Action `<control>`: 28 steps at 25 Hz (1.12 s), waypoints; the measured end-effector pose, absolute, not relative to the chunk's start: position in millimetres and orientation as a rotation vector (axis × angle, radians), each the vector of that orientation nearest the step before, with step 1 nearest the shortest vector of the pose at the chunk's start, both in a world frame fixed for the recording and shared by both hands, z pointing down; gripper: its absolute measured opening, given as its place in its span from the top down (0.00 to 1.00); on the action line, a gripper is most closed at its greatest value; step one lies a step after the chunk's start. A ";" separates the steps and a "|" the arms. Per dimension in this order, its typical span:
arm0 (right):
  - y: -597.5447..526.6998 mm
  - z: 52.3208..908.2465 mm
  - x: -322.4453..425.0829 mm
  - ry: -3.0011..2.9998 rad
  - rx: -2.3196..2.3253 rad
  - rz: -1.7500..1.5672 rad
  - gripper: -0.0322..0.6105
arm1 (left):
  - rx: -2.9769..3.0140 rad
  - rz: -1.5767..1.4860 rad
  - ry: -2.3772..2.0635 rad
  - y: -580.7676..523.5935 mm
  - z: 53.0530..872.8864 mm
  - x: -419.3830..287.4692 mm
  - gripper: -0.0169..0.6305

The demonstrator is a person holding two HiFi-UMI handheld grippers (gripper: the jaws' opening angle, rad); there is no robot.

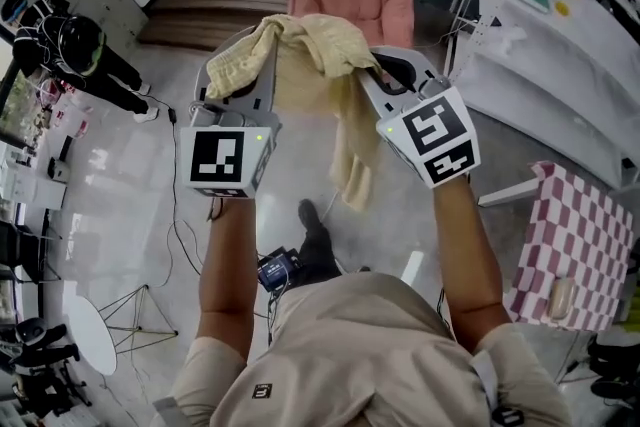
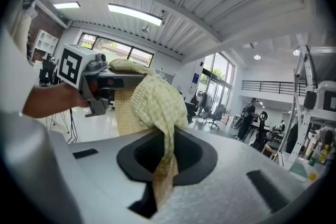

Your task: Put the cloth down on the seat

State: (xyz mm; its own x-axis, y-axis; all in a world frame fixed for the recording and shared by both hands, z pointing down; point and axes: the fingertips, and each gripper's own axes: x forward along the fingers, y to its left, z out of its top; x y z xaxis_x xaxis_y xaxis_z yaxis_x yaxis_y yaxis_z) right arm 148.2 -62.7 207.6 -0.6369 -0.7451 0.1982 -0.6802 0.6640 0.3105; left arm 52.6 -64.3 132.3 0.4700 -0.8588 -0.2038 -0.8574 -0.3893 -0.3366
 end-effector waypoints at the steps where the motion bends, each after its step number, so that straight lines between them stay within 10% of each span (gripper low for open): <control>1: -74.3 209.7 144.8 -2.568 1.140 -0.293 0.92 | -2.334 0.006 1.431 -77.7 133.7 49.5 0.91; 28: -382.7 224.4 68.4 -2.410 1.349 -0.250 0.92 | -2.471 0.025 1.216 -390.1 158.7 -38.8 0.91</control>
State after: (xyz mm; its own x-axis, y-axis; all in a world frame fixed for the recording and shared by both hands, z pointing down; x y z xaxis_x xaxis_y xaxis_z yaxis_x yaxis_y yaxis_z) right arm 68.4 -382.7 224.4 -0.4753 -0.8497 0.2283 -0.7847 0.5267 0.3269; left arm -38.8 -390.1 158.7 0.6245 -0.7594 -0.1828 -0.7663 -0.5504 -0.3315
